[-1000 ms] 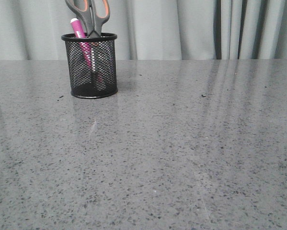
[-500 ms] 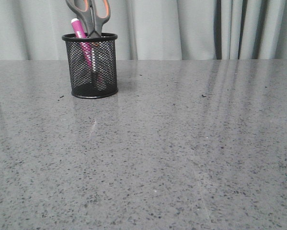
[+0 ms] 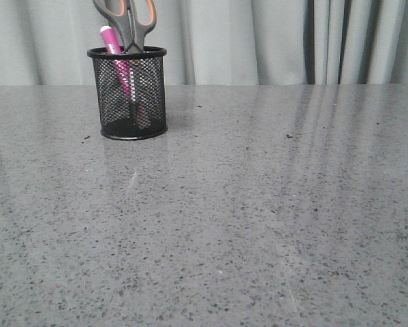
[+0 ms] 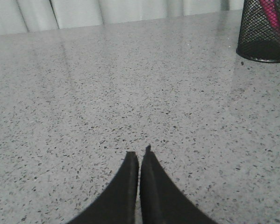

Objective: Put pen and scissors into bin

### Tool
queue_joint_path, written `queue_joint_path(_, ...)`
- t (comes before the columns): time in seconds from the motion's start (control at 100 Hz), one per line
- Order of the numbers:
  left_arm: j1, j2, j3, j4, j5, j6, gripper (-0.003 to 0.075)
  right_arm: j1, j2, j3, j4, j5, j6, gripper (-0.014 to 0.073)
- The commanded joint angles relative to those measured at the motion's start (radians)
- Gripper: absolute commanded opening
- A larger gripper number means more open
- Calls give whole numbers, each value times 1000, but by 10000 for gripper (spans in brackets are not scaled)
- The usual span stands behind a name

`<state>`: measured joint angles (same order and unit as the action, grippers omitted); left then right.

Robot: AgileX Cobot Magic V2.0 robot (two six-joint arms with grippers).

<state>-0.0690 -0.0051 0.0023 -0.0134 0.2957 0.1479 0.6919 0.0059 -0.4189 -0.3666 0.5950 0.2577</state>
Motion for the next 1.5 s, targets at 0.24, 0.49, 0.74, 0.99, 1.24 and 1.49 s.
queue_joint_path(0.24, 4, -31, 43, -1, -71, -7, -19, -3, 23, -18, -62, -20, -5, -70)
queue_joint_path(0.49, 4, -31, 43, -1, -71, -7, -19, -148, 25, 87, -61, -192, 5, -70)
queue_joint_path(0.74, 4, -31, 43, -1, -71, -7, -19, -572, 63, 354, 354, -561, -320, -70)
queue_joint_path(0.99, 4, -31, 43, -1, -71, -7, -19, -729, 16, 444, 355, -543, -314, -70)
queue_joint_path(1.24, 4, -31, 43, -1, -71, -7, -19, -733, -35, 444, 389, -306, -314, -70)
queue_joint_path(1.49, 4, -31, 43, -1, -71, -5, -19, -733, -35, 444, 389, -307, -314, -70)
